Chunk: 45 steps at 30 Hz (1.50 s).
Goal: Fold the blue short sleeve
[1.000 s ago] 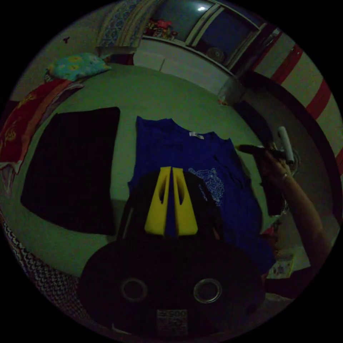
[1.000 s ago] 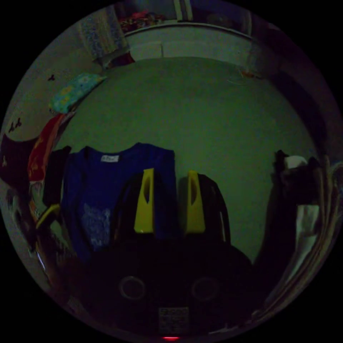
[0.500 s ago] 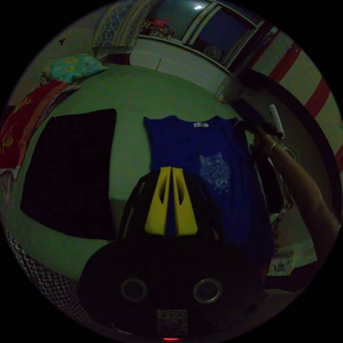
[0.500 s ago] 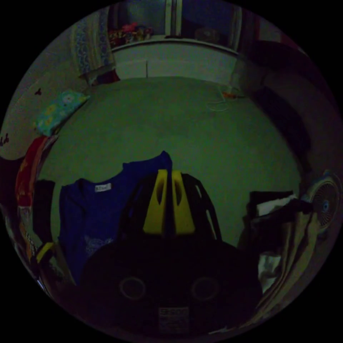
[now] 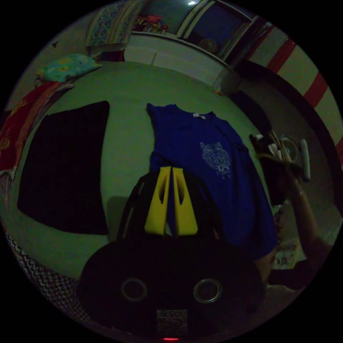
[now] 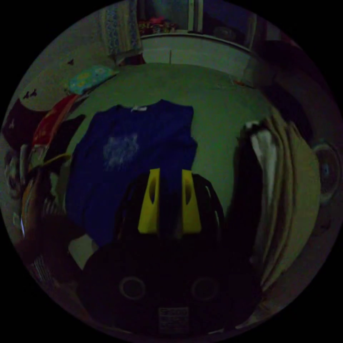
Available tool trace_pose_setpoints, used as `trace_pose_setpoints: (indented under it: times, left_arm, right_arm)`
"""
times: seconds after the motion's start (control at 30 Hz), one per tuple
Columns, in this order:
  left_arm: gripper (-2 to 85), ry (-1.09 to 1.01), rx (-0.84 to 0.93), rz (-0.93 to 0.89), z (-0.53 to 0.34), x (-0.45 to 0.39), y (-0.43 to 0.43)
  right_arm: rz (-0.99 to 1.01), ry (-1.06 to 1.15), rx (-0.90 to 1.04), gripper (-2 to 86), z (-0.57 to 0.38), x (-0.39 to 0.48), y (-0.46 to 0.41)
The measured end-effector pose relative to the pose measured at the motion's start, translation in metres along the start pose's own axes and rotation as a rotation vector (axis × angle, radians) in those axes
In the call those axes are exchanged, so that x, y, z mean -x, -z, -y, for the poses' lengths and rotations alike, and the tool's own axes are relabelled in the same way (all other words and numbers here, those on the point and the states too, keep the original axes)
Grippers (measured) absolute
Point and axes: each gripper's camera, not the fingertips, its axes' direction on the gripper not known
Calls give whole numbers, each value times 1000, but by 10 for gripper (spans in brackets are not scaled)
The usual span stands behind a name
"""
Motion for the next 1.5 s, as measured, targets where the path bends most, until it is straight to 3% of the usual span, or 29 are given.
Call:
trace_pose_setpoints:
  times: [0.17,0.47,0.73,1.2,1.33,1.5]
  left_arm:
    - [32,-28,21,10,-57,-17,1]
    - [46,-25,35,86,-175,-59,13]
    - [51,61,85,56,-268,-78,0]
    - [49,64,173,97,-352,-105,-41]
    - [43,84,177,87,-377,-110,-47]
    - [40,80,153,91,-405,-116,-46]
  right_arm:
    - [43,-127,-4,118,-126,-14,29]
    - [150,-215,27,110,-250,-12,41]
    - [173,-197,96,107,-315,-1,41]
    - [194,-264,139,57,-417,-2,73]
    - [136,-219,151,29,-442,3,88]
    - [222,-212,115,-14,-469,2,122]
